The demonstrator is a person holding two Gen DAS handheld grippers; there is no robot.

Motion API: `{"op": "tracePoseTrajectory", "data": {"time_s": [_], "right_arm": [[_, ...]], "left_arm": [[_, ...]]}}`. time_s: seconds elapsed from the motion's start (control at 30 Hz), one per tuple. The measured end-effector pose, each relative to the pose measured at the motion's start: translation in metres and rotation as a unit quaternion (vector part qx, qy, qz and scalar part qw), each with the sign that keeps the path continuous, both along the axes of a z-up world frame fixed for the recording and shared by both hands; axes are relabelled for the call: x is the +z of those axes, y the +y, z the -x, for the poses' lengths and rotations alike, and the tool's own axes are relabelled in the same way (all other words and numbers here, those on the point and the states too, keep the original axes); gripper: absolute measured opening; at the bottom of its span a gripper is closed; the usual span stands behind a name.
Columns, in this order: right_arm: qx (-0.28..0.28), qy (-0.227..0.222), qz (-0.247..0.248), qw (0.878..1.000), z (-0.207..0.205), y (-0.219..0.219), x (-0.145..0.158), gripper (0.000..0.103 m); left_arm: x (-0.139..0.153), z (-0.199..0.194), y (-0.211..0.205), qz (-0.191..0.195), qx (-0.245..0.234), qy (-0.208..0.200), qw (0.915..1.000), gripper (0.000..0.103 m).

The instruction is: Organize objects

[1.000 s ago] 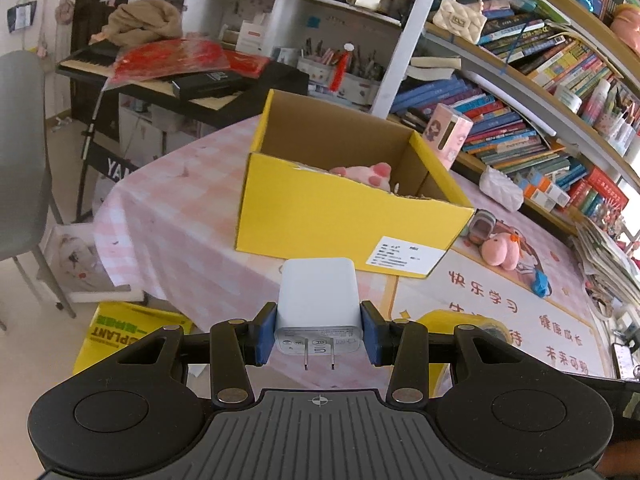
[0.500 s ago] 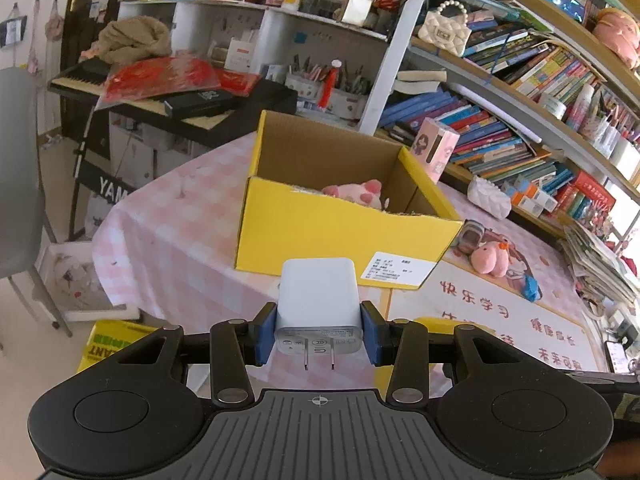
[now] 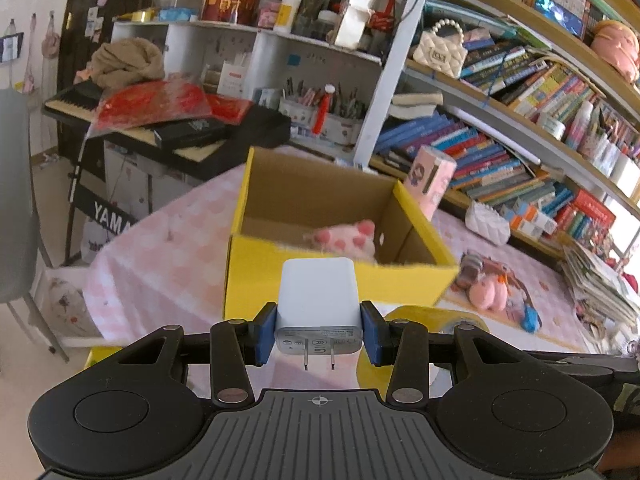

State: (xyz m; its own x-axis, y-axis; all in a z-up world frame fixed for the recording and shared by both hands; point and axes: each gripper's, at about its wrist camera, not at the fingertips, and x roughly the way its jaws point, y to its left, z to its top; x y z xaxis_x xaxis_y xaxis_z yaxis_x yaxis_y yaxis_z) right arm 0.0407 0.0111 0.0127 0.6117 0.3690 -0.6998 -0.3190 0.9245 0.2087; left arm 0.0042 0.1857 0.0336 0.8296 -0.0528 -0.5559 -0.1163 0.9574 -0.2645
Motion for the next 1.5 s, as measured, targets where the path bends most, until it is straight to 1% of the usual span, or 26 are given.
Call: {"op": "tracePoseTrajectory", "data": {"time_s": [0.23, 0.37, 0.5, 0.6, 0.63, 0.8, 0.9, 1.0, 1.2, 1.33, 1.5], "right_arm": [[0.021, -0.039, -0.005, 0.999, -0.047, 0.009, 0.02, 0.007], [0.038, -0.065, -0.008, 0.997, -0.084, 0.017, 0.032, 0.007], [0.051, -0.091, 0.007, 0.995, -0.119, 0.025, 0.034, 0.007], [0.053, -0.128, 0.043, 0.989, -0.14, 0.034, 0.03, 0.007], [0.057, -0.136, 0.05, 0.988, -0.149, 0.037, 0.028, 0.007], [0.076, -0.125, 0.056, 0.988, -0.186, 0.05, 0.018, 0.007], [0.104, -0.098, 0.064, 0.988, -0.204, 0.062, 0.01, 0.007], [0.126, -0.081, 0.074, 0.986, -0.221, 0.076, 0.001, 0.007], [0.165, -0.058, 0.097, 0.98, -0.242, 0.1, -0.011, 0.007], [0.202, -0.057, 0.126, 0.97, -0.246, 0.117, -0.015, 0.007], [0.23, -0.062, 0.151, 0.96, -0.247, 0.134, -0.022, 0.007]], "left_arm": [[0.015, -0.039, 0.003, -0.011, 0.022, -0.019, 0.9995, 0.041], [0.019, -0.065, 0.001, -0.03, 0.037, -0.03, 0.9984, 0.041], [0.011, -0.092, -0.002, -0.047, 0.051, -0.014, 0.9975, 0.041], [0.001, -0.109, -0.009, -0.075, 0.052, 0.003, 0.9958, 0.041], [-0.002, -0.115, -0.01, -0.078, 0.051, 0.01, 0.9956, 0.041], [-0.02, -0.14, -0.016, -0.086, 0.052, 0.055, 0.9934, 0.041], [-0.031, -0.151, -0.018, -0.098, 0.055, 0.084, 0.9901, 0.041], [-0.038, -0.156, -0.017, -0.098, 0.058, 0.101, 0.9884, 0.041], [-0.047, -0.165, -0.025, -0.123, 0.049, 0.123, 0.9835, 0.041], [-0.052, -0.169, -0.029, -0.138, 0.043, 0.133, 0.9805, 0.042], [-0.053, -0.17, -0.029, -0.134, 0.046, 0.131, 0.9813, 0.042]]}}
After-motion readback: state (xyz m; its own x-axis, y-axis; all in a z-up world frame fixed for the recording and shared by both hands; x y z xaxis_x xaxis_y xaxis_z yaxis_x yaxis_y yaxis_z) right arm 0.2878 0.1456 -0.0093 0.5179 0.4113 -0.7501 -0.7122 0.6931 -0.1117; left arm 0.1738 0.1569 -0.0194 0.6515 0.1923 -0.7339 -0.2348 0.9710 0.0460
